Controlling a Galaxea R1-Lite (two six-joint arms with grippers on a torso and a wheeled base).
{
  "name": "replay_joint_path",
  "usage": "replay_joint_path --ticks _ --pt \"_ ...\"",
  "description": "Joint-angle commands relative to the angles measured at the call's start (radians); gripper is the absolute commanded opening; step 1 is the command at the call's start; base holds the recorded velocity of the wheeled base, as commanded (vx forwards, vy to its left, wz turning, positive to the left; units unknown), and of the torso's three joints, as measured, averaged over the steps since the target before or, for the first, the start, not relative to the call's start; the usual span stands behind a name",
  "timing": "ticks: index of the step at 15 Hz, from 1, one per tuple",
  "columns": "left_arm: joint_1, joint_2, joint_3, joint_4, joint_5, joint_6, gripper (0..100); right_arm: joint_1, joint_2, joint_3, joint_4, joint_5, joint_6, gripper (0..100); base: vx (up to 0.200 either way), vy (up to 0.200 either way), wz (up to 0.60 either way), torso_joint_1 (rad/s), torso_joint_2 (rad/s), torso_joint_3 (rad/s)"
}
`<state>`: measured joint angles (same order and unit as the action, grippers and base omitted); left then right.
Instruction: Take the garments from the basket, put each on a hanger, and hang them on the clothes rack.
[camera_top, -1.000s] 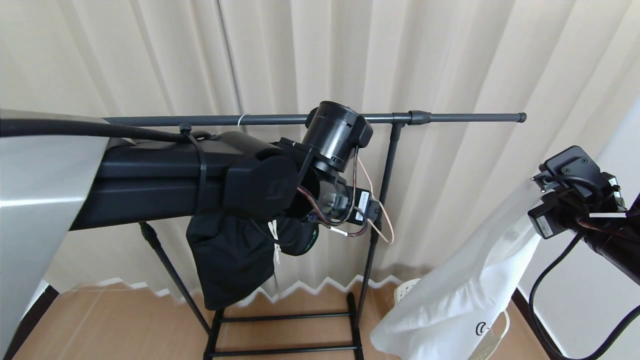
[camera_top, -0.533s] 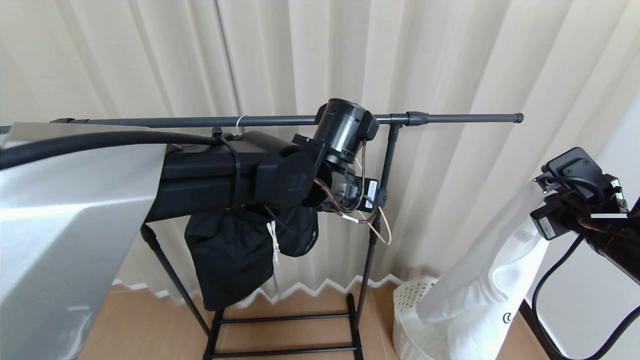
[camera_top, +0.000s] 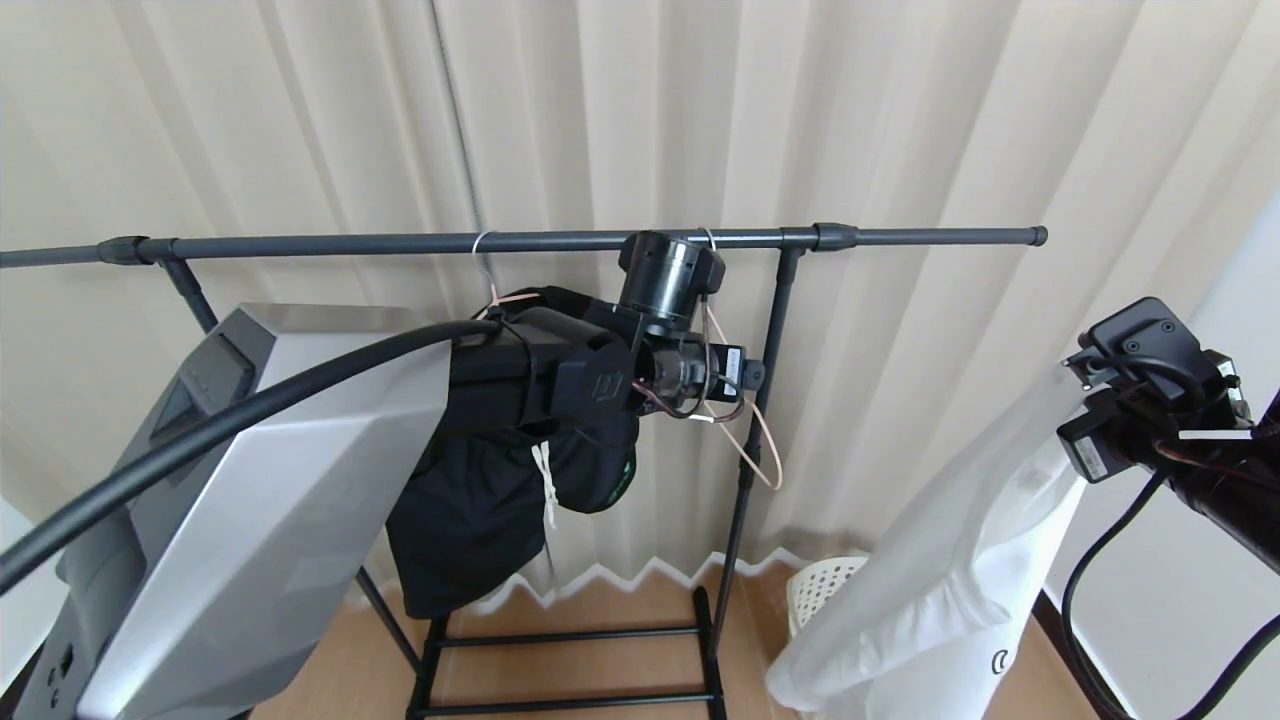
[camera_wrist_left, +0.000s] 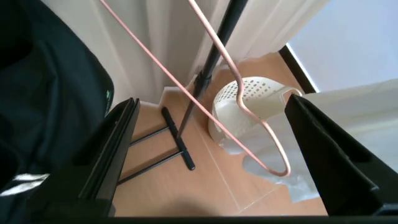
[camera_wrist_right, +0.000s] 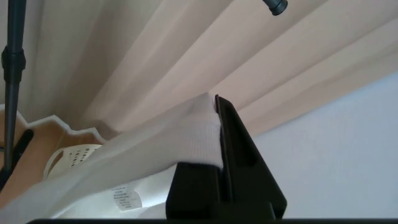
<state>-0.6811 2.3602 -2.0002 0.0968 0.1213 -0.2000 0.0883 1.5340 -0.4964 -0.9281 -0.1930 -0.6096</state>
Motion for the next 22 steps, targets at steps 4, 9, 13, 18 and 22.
replay_joint_path --ticks 4,9,13,18,22 --pt "0.018 0.073 0.0 -0.072 -0.002 0.001 100 0.004 0.011 0.001 -0.003 0.0 -0.001 0 0.0 0.0 0.0 0.0 0.0 0.0" --pt "0.021 0.085 0.0 -0.06 0.009 0.001 100 0.007 0.023 0.002 -0.005 0.0 -0.001 0 0.0 0.0 0.0 0.0 0.0 0.0" --pt "0.029 0.067 0.0 0.034 0.086 0.011 100 0.008 0.023 0.004 -0.006 0.0 -0.001 0 0.0 0.0 0.0 0.0 0.0 0.0" --pt "0.035 0.073 0.0 0.038 0.199 0.073 100 0.008 0.018 0.006 -0.008 0.0 -0.001 0 0.0 0.0 0.0 0.0 0.0 0.0" --pt "0.035 0.086 0.0 -0.008 0.221 0.082 100 0.008 0.018 0.007 -0.008 0.0 -0.001 0 0.0 0.0 0.0 0.0 0.0 0.0"
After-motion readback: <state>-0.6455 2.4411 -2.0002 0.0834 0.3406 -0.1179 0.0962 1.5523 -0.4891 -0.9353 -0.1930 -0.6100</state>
